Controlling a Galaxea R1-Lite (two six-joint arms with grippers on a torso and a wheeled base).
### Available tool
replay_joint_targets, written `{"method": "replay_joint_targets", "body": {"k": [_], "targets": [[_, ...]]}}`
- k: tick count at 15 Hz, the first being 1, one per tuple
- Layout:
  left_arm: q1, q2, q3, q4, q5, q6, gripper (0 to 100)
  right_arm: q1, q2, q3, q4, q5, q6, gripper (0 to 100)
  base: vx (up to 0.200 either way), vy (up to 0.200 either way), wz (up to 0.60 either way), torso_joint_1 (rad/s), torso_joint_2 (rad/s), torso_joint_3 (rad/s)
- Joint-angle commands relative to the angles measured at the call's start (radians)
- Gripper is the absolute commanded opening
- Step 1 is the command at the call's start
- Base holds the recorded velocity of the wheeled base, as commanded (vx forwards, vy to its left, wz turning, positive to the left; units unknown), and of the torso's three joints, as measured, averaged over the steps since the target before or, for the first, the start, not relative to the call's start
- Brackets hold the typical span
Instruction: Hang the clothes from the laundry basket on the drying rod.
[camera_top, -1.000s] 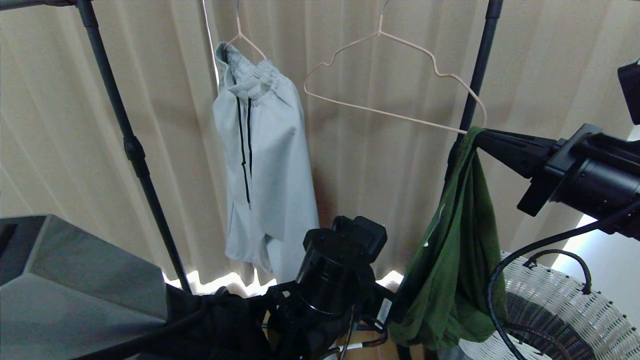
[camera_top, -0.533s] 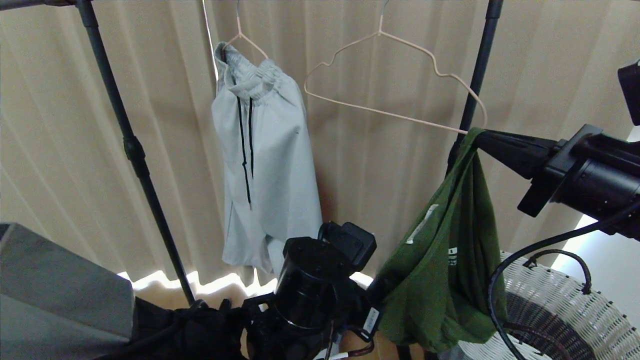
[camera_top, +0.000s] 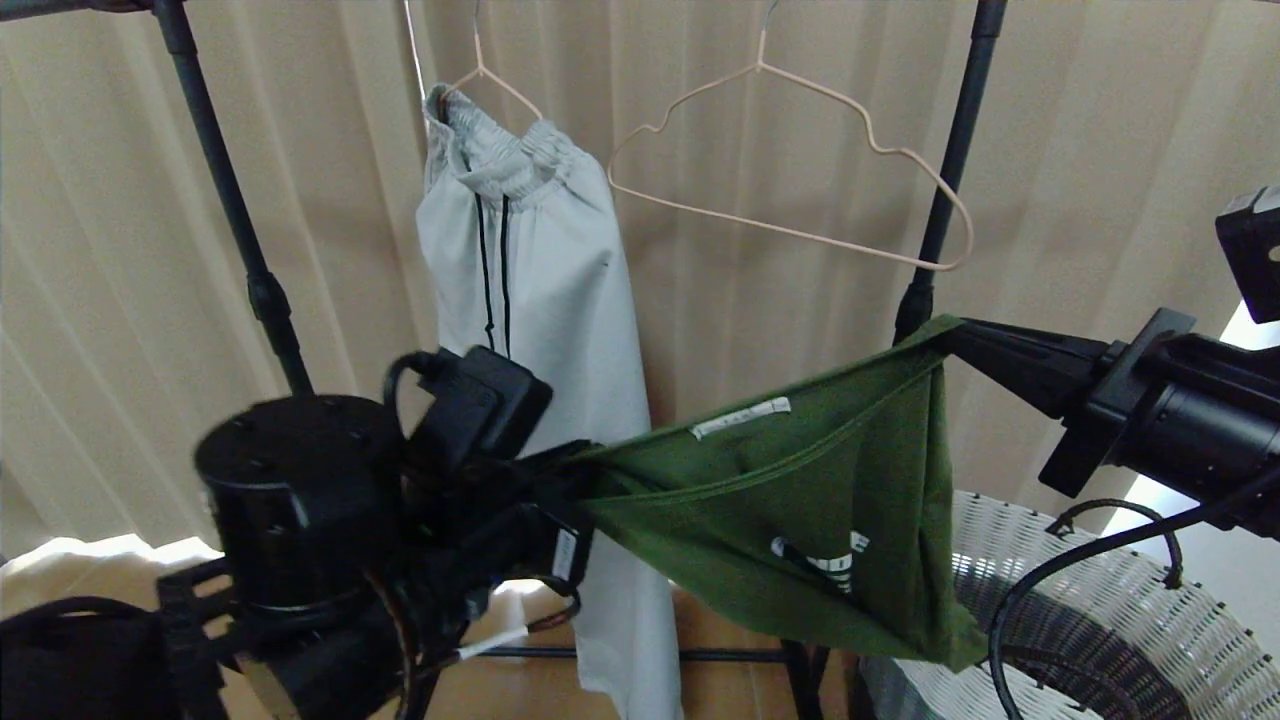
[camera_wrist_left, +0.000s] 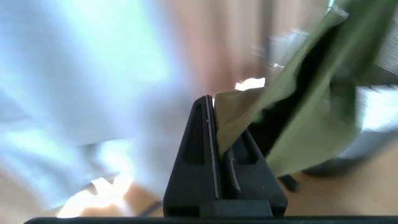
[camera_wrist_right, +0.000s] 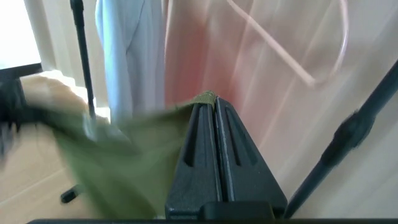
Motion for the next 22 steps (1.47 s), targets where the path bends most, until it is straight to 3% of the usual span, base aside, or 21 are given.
{"method": "replay_joint_targets", "body": {"k": [1,5,6,9,12,15,22], "targets": [[0.100,-0.208,-0.058,0.121,-0.051,-0.024,0,0.000,-0.034,0.014,-0.001,0.000,0.000,0,0.000,0.000,0.00,0.000,0.00,0.000],[0.106,-0.252,-0.221,0.218,-0.053,-0.082,0,-0.004,-0.056,-0.028,-0.001,-0.001,0.003,0,0.000,0.000,0.00,0.000,0.00,0.000],[0.106,-0.252,-0.229,0.221,-0.053,-0.082,0,-0.004,-0.056,-0.029,-0.001,-0.001,0.003,0,0.000,0.000,0.00,0.000,0.00,0.000],[0.122,-0.189,-0.419,0.356,-0.050,-0.074,0,-0.006,-0.054,-0.072,-0.001,0.000,0.010,0,0.000,0.000,0.00,0.000,0.00,0.000],[0.134,-0.071,-0.614,0.381,-0.045,-0.074,0,-0.006,-0.047,-0.124,-0.016,0.000,0.056,0,0.000,0.000,0.00,0.000,0.00,0.000],[0.134,-0.051,-0.744,0.444,-0.045,-0.047,0,-0.006,-0.048,-0.221,-0.010,0.000,0.053,0,0.000,0.000,0.00,0.000,0.00,0.000],[0.114,-0.152,-0.671,0.579,-0.056,-0.043,0,-0.006,-0.034,-0.229,-0.006,0.000,0.053,0,0.000,0.000,0.00,0.000,0.00,0.000]]}}
